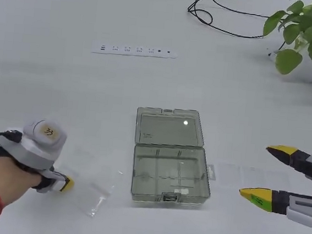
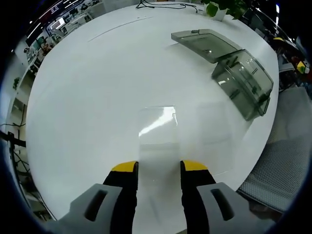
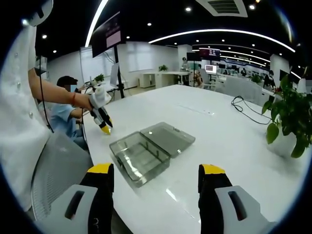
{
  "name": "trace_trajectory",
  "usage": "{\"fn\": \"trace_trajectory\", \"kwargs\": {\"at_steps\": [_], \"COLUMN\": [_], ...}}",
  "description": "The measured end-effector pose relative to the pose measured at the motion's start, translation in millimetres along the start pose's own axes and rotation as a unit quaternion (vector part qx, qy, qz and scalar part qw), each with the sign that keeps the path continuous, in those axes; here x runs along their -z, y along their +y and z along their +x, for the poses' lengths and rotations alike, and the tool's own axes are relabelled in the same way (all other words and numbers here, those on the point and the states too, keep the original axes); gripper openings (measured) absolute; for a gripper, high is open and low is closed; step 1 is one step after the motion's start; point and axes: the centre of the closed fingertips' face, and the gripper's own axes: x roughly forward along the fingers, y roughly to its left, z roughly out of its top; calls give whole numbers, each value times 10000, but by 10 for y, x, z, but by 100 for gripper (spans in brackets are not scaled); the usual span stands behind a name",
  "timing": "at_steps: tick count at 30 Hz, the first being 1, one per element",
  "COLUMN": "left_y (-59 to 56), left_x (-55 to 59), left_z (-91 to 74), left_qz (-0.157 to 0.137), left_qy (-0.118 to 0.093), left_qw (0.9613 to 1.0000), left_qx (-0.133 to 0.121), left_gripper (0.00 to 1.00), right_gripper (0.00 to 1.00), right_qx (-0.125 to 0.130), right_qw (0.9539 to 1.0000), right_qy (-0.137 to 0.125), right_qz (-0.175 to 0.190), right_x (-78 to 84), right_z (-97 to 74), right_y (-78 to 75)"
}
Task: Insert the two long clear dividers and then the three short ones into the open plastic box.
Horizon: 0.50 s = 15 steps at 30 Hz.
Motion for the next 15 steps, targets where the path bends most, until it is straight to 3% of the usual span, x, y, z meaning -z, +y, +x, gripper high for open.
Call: {"fn": "trace_trajectory", "kwargs": {"at_steps": [15], "left_y": [-20], "left_x": [31], "left_z": [-26], "left_qz": [83], "left_qy": [265], "left_qw": [9996], "left_qx": [112], "left_gripper": [32], "right_gripper": [70], "right_qx": [45], "right_qw": [10000], "right_qy": [6], "right_qz": [38], "right_x": [39], "right_z": [-44], "right_y": [21]}}
